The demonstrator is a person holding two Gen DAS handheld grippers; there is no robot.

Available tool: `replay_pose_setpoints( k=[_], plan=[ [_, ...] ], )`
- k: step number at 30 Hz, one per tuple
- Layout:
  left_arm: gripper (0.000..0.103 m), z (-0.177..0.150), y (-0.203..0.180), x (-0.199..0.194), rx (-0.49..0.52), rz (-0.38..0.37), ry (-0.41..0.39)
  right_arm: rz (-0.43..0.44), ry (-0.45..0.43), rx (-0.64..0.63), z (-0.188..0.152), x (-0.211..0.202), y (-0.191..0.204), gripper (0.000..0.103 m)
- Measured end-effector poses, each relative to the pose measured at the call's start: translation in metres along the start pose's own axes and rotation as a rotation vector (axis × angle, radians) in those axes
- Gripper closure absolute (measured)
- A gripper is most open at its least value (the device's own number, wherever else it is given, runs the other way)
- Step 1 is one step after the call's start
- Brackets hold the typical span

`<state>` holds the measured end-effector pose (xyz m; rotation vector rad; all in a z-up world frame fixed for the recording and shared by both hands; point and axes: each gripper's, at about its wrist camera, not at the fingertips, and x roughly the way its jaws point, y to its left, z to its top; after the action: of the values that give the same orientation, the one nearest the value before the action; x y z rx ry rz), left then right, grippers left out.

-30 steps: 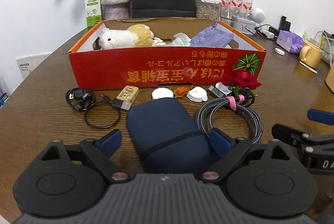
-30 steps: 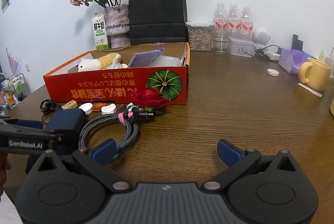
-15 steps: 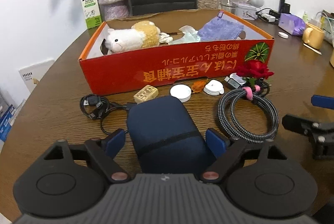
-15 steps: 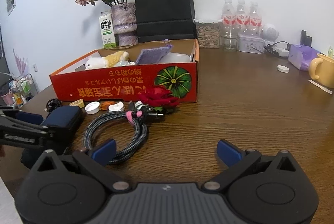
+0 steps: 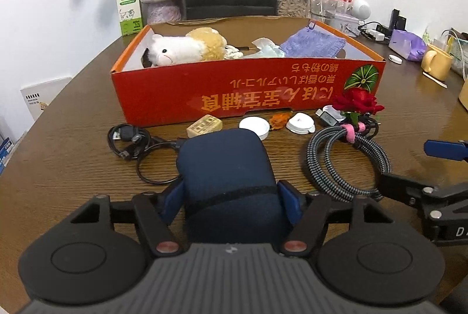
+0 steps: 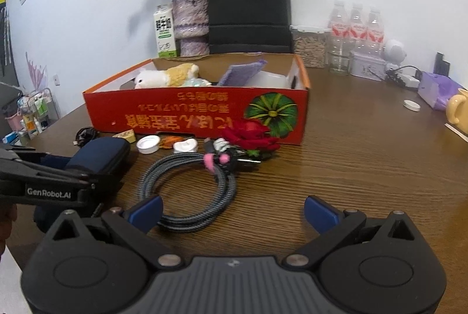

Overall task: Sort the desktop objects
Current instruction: 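Grasp the braided cable coil with the right tool while the left tool holds the pouch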

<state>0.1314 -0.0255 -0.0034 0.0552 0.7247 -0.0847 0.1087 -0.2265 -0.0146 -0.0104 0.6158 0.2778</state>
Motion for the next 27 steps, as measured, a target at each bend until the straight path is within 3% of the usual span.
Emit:
replay_pose_setpoints(
  k=[14,17,19,27],
  plan=[
    [0.034,-0.008,0.027,-0.003,0.016,-0.037,-0.053,-0.026,0.105,-0.049,0.017,0.048,0.041,0.000],
    [0.034,-0.010,0.029,-0.003,0.026,-0.051,-0.061,-0.030,0.101,-0.047,0.019,0.052,0.043,0.001],
    [0.034,-0.011,0.029,-0.004,0.028,-0.058,-0.066,-0.011,0.084,-0.054,0.017,0.049,0.044,0.011],
    [0.035,-0.014,0.028,-0.007,0.034,-0.072,-0.083,0.012,0.058,-0.068,0.008,0.031,0.048,0.013]
  ],
)
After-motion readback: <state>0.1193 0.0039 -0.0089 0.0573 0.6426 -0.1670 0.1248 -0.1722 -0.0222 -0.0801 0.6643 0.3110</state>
